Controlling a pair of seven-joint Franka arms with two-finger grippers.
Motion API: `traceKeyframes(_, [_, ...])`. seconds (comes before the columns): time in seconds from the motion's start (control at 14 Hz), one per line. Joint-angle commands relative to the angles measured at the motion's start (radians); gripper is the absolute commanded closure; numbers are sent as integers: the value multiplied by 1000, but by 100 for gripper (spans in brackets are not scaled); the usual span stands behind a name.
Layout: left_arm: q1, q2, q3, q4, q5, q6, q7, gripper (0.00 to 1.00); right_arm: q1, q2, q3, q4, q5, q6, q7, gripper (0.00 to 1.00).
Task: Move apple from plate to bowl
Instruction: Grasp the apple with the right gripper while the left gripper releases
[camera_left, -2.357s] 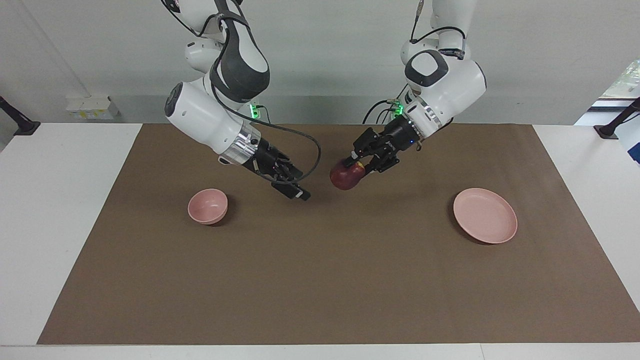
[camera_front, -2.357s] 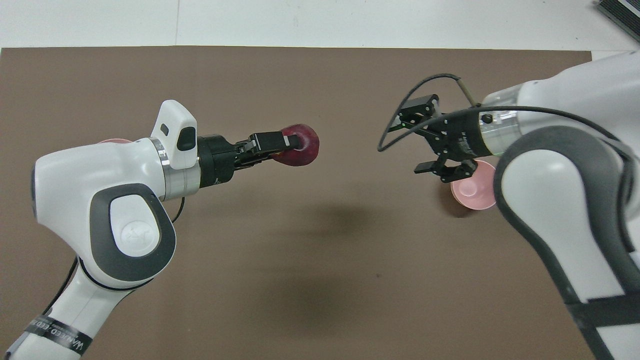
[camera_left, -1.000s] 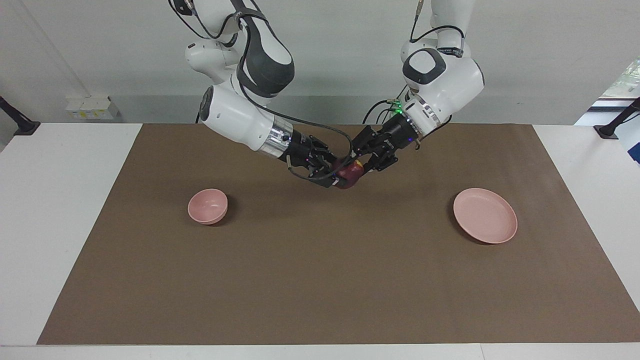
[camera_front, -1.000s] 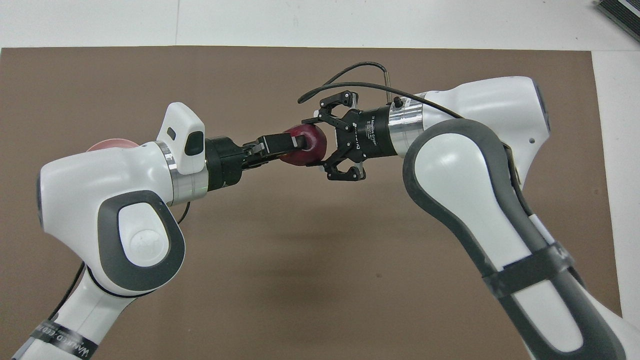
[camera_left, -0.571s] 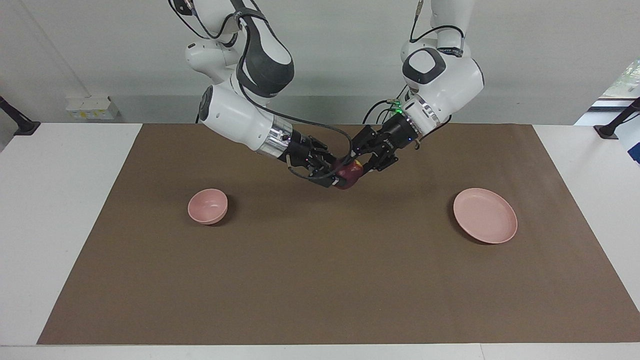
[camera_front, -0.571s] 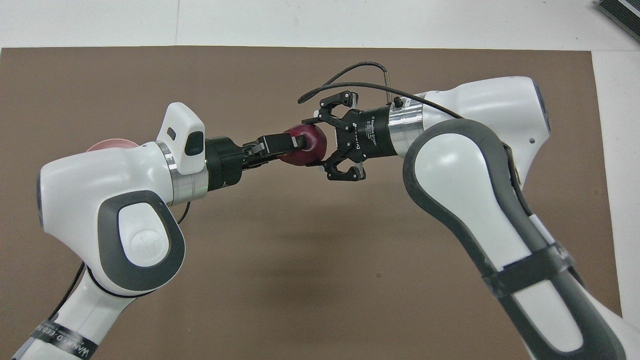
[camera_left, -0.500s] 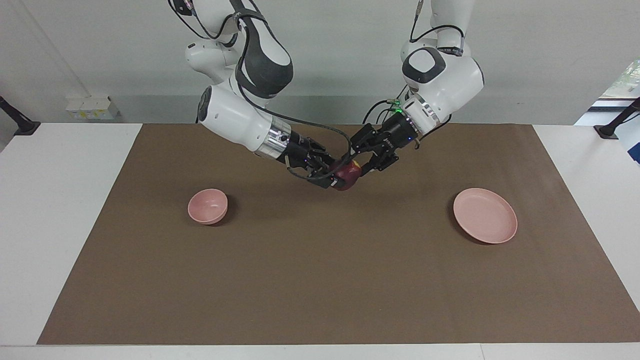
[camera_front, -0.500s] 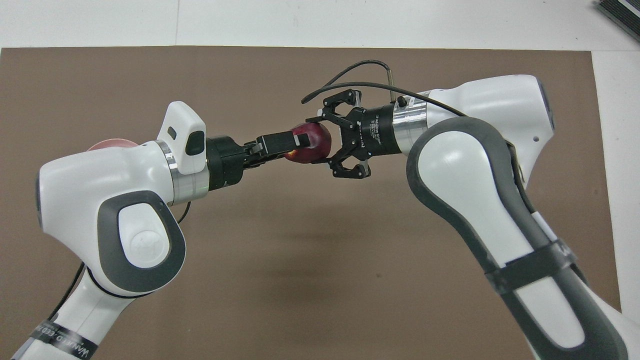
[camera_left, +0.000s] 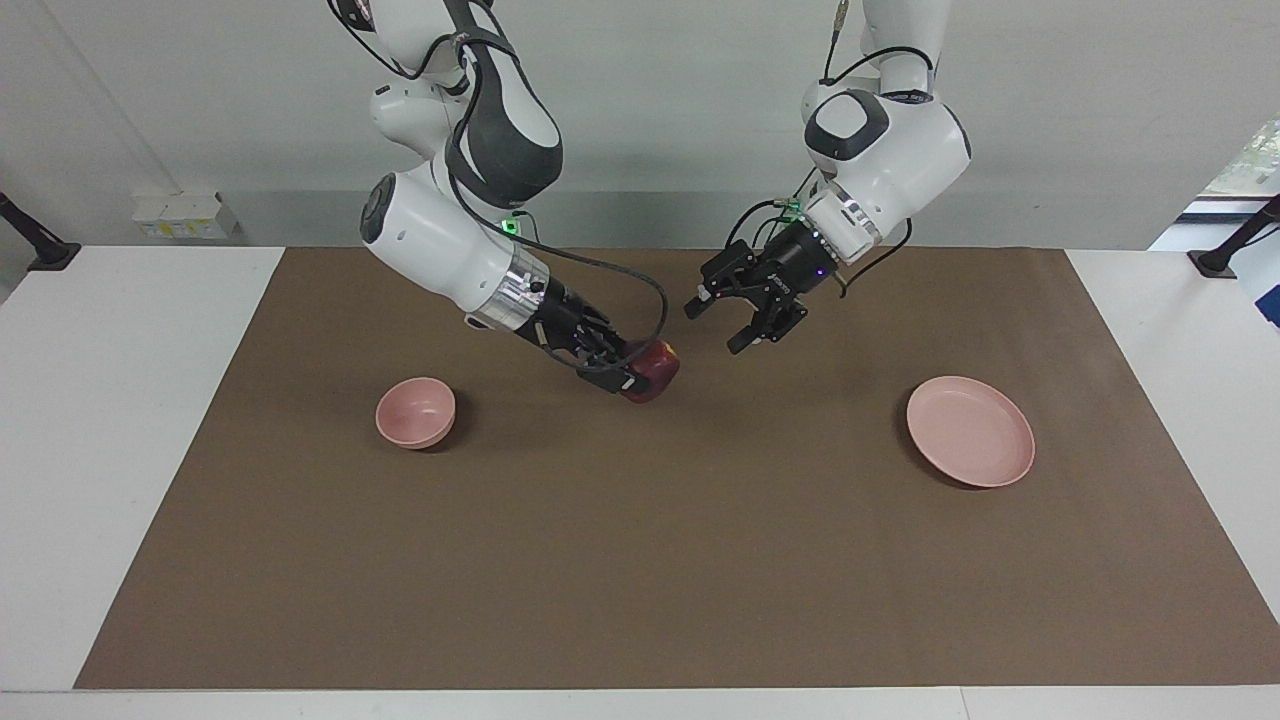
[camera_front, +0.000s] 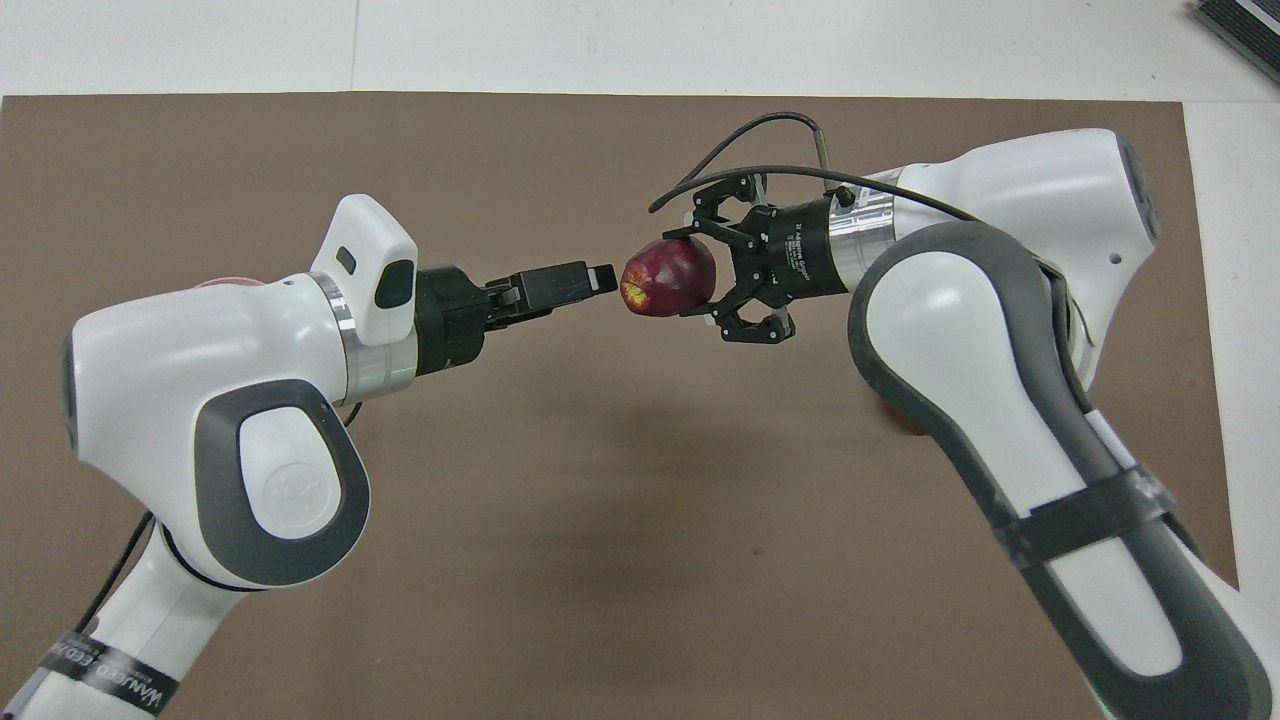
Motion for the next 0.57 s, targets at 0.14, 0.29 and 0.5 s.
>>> traceKeyframes(0.14, [61,6,13,5,255,-88,-12,0,-36,-2,4,3,-244,-28,-138,100])
traceKeyframes(0.29, [106,6,13,5,400,-155,-12,0,-42,0,4,3,-392,-41,-199,100])
traceKeyframes(0.5, [130,24,13,49,560,-203,-61,0,-73,-23,4,11,-600,-135,-364,100])
